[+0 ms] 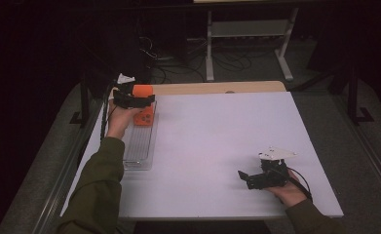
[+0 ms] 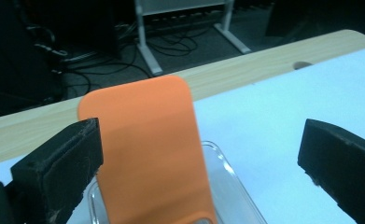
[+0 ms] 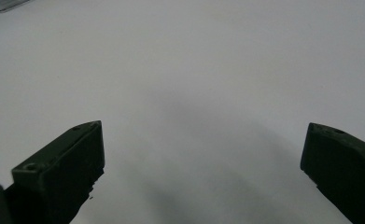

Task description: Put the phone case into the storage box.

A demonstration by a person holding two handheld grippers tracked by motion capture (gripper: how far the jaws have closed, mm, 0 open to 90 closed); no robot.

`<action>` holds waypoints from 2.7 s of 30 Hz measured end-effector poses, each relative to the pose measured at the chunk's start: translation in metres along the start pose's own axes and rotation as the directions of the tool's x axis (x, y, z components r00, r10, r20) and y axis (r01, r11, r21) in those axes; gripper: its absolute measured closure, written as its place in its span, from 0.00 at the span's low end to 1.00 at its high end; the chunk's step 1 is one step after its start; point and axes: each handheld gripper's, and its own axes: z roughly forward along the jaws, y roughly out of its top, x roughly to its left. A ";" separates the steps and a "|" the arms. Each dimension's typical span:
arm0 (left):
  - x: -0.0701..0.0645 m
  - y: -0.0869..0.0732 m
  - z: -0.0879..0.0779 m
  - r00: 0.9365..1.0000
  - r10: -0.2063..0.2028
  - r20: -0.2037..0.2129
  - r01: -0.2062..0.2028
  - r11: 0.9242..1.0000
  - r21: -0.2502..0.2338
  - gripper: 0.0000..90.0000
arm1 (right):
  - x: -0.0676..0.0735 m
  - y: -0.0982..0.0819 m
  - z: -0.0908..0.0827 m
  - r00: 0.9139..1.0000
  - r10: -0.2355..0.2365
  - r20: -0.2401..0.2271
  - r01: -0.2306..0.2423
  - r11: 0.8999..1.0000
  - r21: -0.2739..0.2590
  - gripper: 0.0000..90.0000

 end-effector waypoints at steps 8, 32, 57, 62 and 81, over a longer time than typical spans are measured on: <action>-0.007 -0.003 -0.012 0.992 0.048 0.113 -0.049 0.999 0.007 0.00 | -0.001 0.001 0.000 1.000 -0.007 -0.001 0.007 1.000 -0.005 0.00; -0.043 -0.021 -0.059 0.939 0.164 0.302 -0.158 0.986 -0.043 0.00 | 0.000 0.000 0.001 0.999 -0.031 -0.017 0.030 1.000 -0.007 0.00; -0.075 -0.060 -0.103 0.888 0.230 0.399 -0.206 0.973 -0.102 0.00 | 0.000 0.000 0.000 0.999 -0.029 -0.020 0.029 1.000 -0.007 0.00; -0.081 -0.071 -0.112 0.875 0.252 0.414 -0.230 0.968 -0.103 0.00 | 0.000 -0.001 0.000 0.999 -0.025 -0.020 0.025 1.000 -0.009 0.00; -0.095 -0.119 -0.133 0.844 0.302 0.444 -0.252 0.953 -0.170 0.00 | 0.001 -0.001 -0.001 1.000 -0.023 -0.016 0.023 1.000 -0.008 0.00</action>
